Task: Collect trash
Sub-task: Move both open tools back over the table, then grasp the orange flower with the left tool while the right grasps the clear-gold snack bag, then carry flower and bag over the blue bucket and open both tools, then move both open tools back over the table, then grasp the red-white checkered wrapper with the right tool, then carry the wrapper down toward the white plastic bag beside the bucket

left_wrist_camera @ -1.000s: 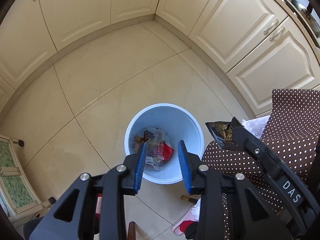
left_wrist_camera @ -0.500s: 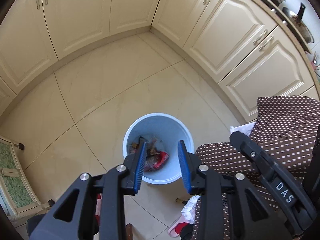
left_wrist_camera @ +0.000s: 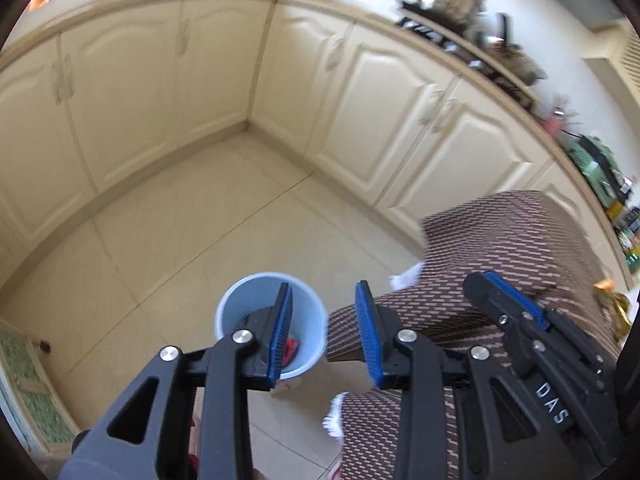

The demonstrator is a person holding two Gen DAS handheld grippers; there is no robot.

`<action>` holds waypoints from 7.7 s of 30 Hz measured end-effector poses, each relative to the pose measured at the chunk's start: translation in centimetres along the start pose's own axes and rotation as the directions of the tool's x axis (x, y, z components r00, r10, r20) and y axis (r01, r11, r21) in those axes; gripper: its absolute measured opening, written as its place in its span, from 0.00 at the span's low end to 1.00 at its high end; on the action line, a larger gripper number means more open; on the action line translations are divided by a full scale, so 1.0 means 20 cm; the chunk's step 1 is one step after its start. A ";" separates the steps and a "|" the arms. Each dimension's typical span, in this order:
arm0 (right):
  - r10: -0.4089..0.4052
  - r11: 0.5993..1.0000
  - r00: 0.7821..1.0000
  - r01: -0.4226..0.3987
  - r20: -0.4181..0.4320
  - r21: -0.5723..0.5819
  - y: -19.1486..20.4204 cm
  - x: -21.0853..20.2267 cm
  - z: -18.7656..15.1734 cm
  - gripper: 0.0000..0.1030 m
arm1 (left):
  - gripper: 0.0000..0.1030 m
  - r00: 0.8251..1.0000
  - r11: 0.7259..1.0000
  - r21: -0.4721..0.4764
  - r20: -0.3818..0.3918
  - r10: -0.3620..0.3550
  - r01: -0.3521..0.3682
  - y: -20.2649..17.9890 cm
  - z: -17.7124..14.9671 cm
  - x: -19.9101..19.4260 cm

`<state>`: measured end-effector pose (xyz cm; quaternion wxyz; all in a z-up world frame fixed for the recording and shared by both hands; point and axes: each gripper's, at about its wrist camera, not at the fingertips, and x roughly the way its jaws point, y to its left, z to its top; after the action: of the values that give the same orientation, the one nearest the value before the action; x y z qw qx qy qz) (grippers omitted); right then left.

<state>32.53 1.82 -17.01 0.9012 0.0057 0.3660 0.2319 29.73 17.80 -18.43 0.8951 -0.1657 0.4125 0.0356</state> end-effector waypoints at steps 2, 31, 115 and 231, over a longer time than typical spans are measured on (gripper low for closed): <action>-0.048 0.999 0.998 0.048 0.044 0.008 -0.07 -0.15 0.01 0.24 | 0.32 0.999 0.999 0.039 0.020 -0.034 0.033 -0.12 0.01 -0.07; -0.597 0.753 0.791 0.495 0.134 0.433 -1.70 -1.37 -0.38 0.54 | 0.44 0.931 0.799 0.478 -0.213 -0.298 0.365 -2.19 -0.26 0.17; 0.031 0.993 0.955 0.004 -0.294 0.119 -0.07 1.19 -0.33 0.47 | 0.13 0.955 0.964 -0.190 -0.265 0.134 -0.188 0.64 -0.20 1.04; -0.081 0.990 0.992 0.069 0.096 0.119 -0.36 -0.55 -0.31 0.08 | 0.53 0.993 0.996 -0.074 -0.104 -0.058 0.050 -0.07 -0.41 -0.07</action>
<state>24.49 -10.17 -15.62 0.9248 0.0558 0.3329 0.1755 23.16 13.85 -21.91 0.8661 -0.2104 0.4531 0.0172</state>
